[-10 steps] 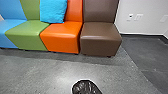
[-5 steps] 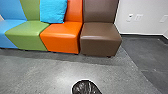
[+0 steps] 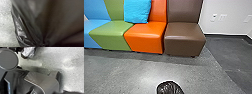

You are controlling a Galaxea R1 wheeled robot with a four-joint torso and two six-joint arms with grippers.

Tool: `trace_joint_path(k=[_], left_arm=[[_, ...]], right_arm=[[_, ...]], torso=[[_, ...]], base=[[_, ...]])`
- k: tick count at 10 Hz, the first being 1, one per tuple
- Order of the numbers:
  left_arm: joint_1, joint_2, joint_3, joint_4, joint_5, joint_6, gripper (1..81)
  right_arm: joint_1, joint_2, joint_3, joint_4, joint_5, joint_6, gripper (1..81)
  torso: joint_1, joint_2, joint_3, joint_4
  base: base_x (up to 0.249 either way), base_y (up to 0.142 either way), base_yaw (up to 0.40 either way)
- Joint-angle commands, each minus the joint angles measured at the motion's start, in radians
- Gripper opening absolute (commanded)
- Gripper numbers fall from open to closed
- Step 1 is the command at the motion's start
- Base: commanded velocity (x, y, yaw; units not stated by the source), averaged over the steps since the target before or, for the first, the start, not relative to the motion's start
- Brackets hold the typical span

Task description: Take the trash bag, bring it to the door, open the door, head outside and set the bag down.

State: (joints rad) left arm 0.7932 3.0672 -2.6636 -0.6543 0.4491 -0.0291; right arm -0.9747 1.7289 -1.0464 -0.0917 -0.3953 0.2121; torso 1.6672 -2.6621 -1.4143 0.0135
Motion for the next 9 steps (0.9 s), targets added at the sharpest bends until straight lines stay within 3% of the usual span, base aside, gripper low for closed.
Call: trace_joint_path(k=[1,2,3,6,9], left_arm=[[-0.059,-0.013,-0.016,0.027,0.036,-0.017,1.0],[-0.052,-0.019,-0.016,0.022,0.036,-0.017,1.0],[-0.047,-0.03,-0.009,0.019,0.037,-0.015,1.0],[-0.044,-0.034,-0.001,0.027,0.045,-0.008,1.0],[-0.044,-0.036,-0.001,0.027,0.048,-0.006,1.0]], right_arm=[[0.05,-0.062,0.034,0.02,-0.068,0.006,81.1],[0.052,-0.062,0.034,0.02,-0.066,0.006,81.1],[0.05,-0.059,0.031,0.02,-0.066,0.006,81.1],[0.047,-0.052,0.028,0.02,-0.066,0.006,81.1],[0.024,-0.038,0.013,0.02,-0.063,0.006,81.1]], torso=[[0.0,0.0,0.0,0.0],[0.0,0.0,0.0,0.0],[-0.064,0.1,0.0,0.0],[-0.085,0.133,0.0,0.0],[-0.151,0.241,-0.001,0.0]], base=[[0.0,0.0,0.0],[0.0,0.0,0.0],[0.0,0.0,0.0],[0.0,0.0,0.0],[0.0,0.0,0.0]])
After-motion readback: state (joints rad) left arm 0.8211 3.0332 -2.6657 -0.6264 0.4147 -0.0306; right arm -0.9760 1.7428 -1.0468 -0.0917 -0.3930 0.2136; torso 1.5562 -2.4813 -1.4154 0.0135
